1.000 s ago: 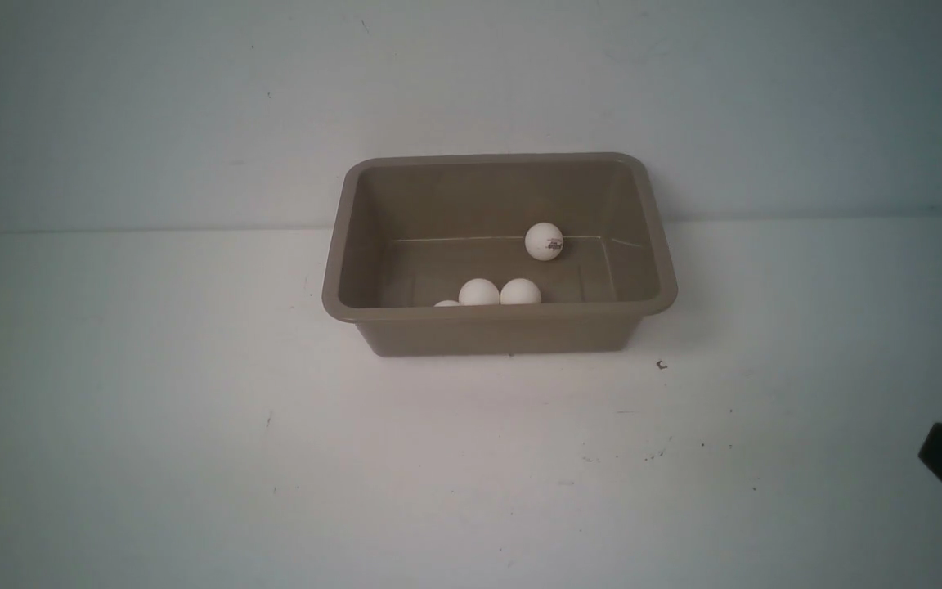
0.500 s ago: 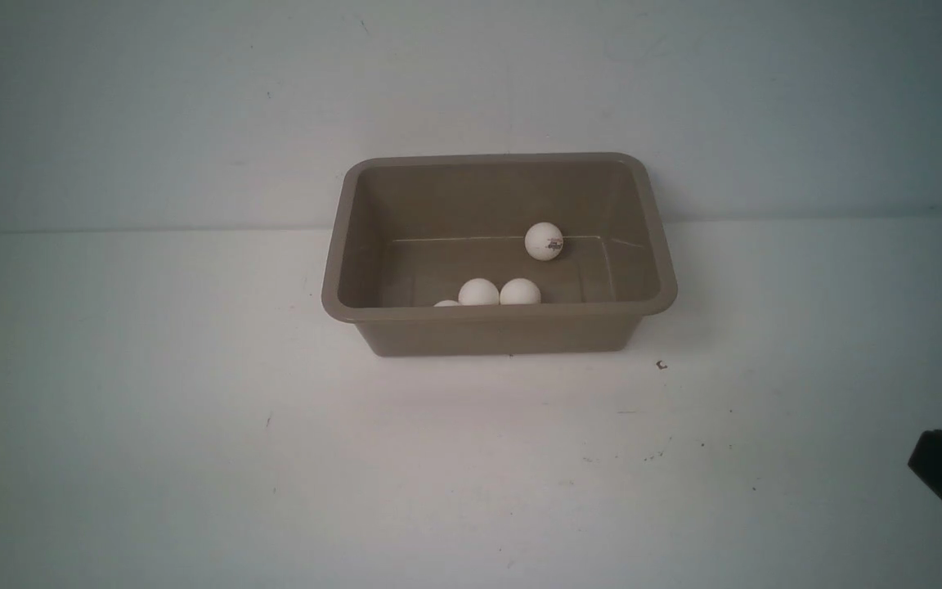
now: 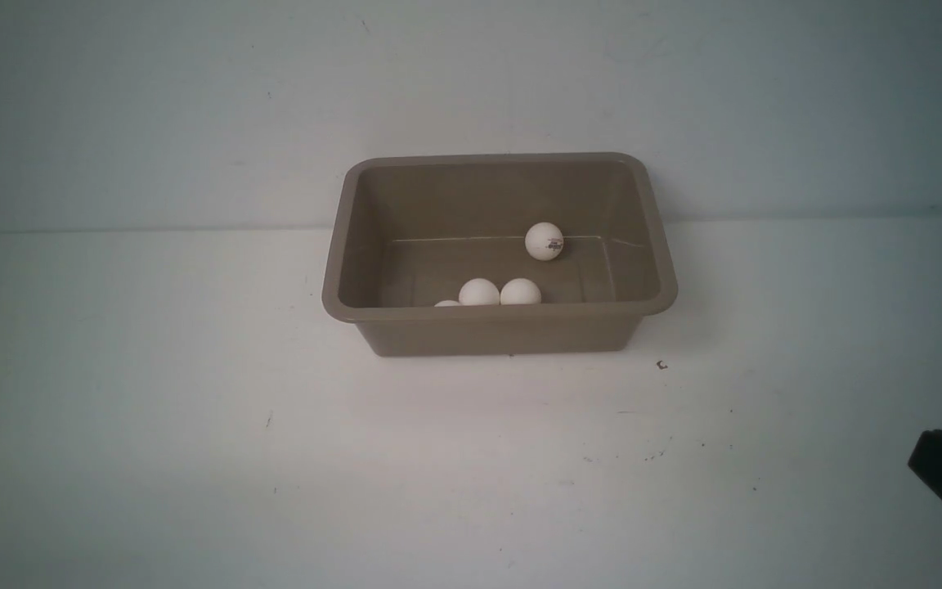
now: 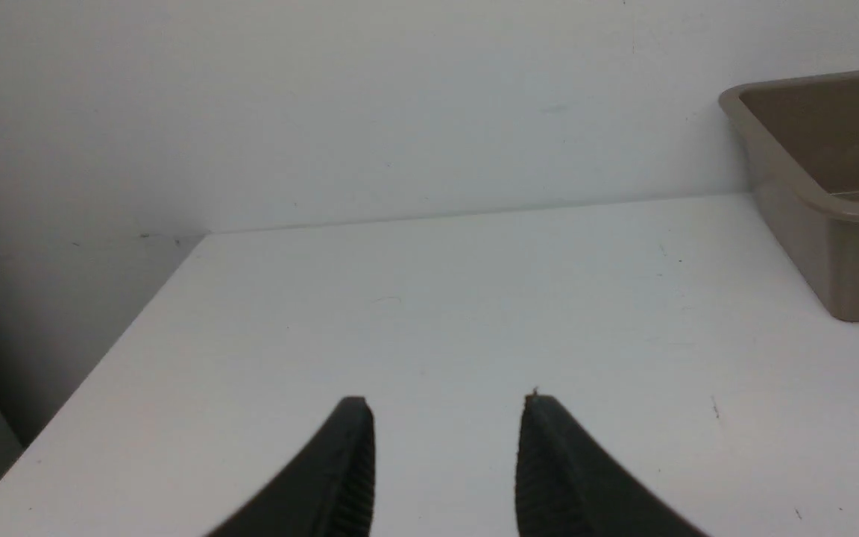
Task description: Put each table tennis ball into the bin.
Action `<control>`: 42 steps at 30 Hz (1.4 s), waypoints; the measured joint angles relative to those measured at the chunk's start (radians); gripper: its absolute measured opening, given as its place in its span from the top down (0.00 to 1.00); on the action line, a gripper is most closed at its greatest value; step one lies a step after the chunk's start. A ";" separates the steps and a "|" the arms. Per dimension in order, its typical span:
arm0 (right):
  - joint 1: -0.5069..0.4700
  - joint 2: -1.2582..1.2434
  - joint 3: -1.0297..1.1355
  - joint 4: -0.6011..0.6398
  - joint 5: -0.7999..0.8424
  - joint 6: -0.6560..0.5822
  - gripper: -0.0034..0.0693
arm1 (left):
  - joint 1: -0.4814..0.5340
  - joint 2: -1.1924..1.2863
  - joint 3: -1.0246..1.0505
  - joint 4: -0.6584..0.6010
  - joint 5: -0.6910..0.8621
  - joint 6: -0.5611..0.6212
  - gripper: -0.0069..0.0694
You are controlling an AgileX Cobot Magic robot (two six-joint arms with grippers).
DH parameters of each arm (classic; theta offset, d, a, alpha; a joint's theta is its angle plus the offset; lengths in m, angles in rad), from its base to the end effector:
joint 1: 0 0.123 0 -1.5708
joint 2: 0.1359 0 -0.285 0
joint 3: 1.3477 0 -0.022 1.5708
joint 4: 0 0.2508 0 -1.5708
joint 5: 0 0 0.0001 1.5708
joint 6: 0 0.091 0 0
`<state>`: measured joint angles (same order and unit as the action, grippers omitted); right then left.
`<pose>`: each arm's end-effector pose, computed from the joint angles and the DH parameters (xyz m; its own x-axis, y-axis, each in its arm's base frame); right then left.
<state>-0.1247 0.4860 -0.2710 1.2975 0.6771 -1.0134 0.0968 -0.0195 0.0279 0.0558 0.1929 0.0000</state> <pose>0.0944 0.0436 0.2546 -0.4227 0.2222 -0.8786 -0.3845 0.8339 0.3959 0.0553 0.0063 0.1873 -0.1187 0.0435 -0.9920 -0.1009 0.9933 0.0556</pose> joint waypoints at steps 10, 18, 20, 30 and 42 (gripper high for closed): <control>0.000 0.000 0.000 0.000 0.000 0.000 0.96 | 0.000 0.000 0.000 0.000 0.191 0.000 0.59; 0.000 0.000 0.000 0.000 0.000 0.011 0.96 | 0.000 0.000 -0.003 0.000 0.203 0.000 0.59; 0.000 0.000 0.000 0.000 0.000 0.014 0.96 | 0.000 0.000 -0.003 0.000 0.203 0.000 0.59; 0.000 0.000 0.000 0.000 0.000 0.016 0.96 | 0.000 0.000 -0.003 0.000 0.203 0.000 0.59; 0.000 0.000 0.000 -0.241 -0.089 -0.192 0.96 | 0.000 0.000 -0.003 0.000 0.203 0.000 0.59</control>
<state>-0.1247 0.4860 -0.2710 1.0566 0.5884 -1.2057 0.0968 -0.0195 0.0250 0.0558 0.3957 0.0000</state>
